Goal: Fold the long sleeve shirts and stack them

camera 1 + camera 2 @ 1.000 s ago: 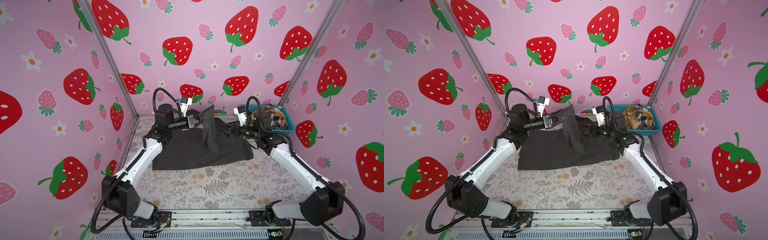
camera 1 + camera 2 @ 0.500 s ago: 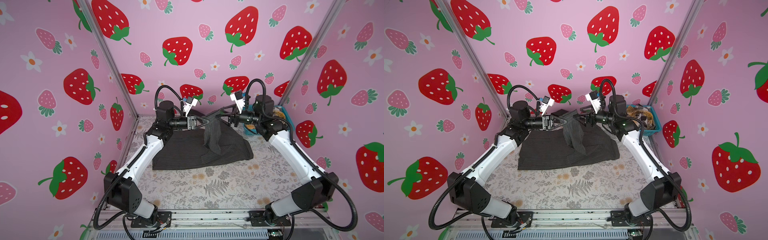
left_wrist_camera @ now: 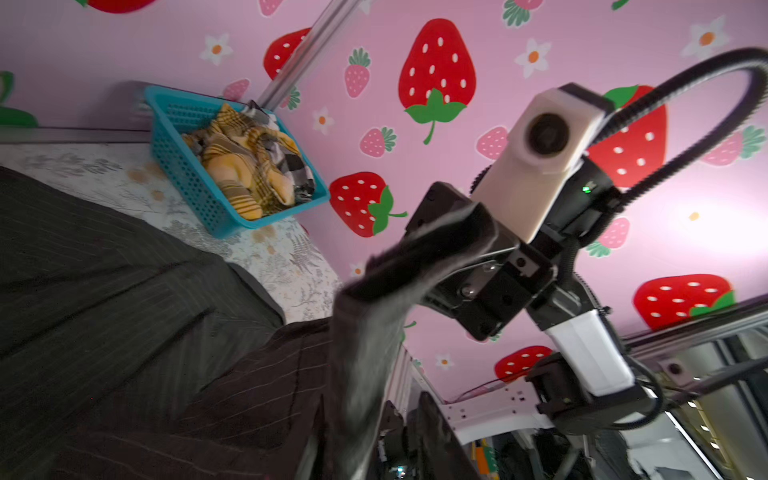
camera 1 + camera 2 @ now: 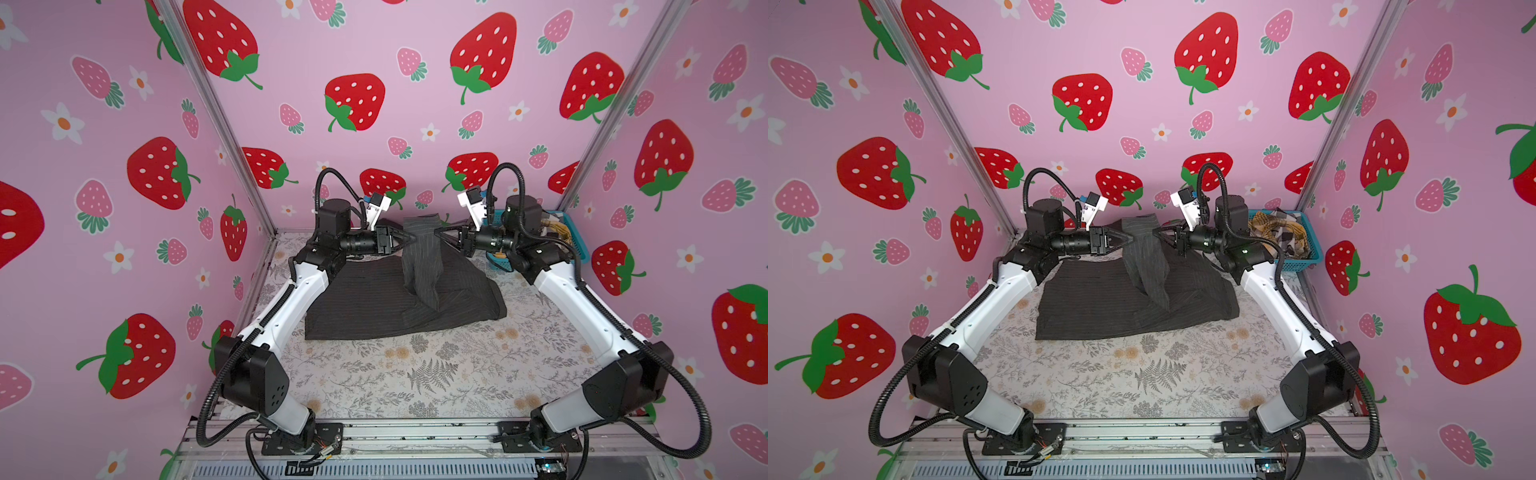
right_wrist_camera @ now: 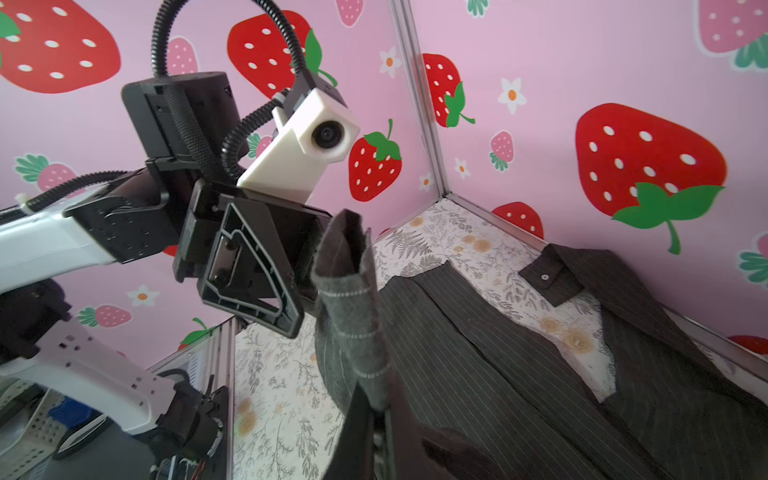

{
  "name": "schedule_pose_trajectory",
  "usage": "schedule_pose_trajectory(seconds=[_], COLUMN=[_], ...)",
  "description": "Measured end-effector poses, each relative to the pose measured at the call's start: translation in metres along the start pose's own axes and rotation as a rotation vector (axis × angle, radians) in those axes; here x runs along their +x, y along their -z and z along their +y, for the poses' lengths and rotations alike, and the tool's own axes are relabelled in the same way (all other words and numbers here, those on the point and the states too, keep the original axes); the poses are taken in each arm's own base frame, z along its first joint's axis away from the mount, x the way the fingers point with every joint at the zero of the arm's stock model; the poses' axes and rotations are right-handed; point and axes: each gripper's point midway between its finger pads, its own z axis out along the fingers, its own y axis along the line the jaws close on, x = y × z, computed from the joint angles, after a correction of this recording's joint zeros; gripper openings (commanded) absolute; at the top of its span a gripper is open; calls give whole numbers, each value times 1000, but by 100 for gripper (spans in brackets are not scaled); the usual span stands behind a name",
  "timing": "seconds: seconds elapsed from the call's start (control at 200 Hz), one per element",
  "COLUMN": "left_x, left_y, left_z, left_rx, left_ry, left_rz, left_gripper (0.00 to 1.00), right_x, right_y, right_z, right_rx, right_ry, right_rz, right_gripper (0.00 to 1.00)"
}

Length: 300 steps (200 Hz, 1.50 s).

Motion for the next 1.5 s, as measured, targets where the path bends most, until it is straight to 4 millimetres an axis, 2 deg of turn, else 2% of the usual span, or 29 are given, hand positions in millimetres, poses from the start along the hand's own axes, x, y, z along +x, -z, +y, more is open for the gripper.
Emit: schedule_pose_trajectory(seconds=[0.075,0.16,0.22,0.28,0.325,0.38,0.48,0.57,0.67,0.765,0.955,1.155,1.23,1.335,1.5], left_x=[1,8,15,22,30,35,47,64,88,100,109,108,110,119,133], left_y=[5,23,38,53,63,69,69,69,71,71,73,81,85,87,84], left_z=[16,40,49,50,48,39,20,18,38,53,59,55,53,58,68], left_rx=[-87,-249,-337,-392,-427,-439,-434,-428,-481,-530,-534,-535,-544,-583,-634], left_ry=[54,171,259,332,398,446,535,646,786,883,989,1013,1015,1038,1062], left_rz=[-41,-115,-171,-230,-272,-314,-353,-382,-400,-403,-425,-458,-461,-447,-401], left_gripper=[62,65,74,77,79,80,80,80,78,77,78,78,73,56,49], right_x=[0,2,6,17,31,62,105,125,131,130,137,155,159,162,170], right_y=[-3,-8,-14,-26,-35,-52,-71,-82,-89,-94,-101,-103,-102,-102,-106], right_z=[-10,-22,-27,-23,-18,-4,20,41,57,73,99,101,99,101,111], right_rx=[79,199,283,338,375,389,392,375,367,358,338,357,375,390,386], right_ry=[5,11,21,40,58,84,125,156,194,232,314,356,376,406,448], right_rz=[-5,-4,-3,5,22,71,142,156,146,125,113,145,154,162,178], right_gripper=[0,0,0,0,0,0,0,0,0,0,0,0,0,0,0])
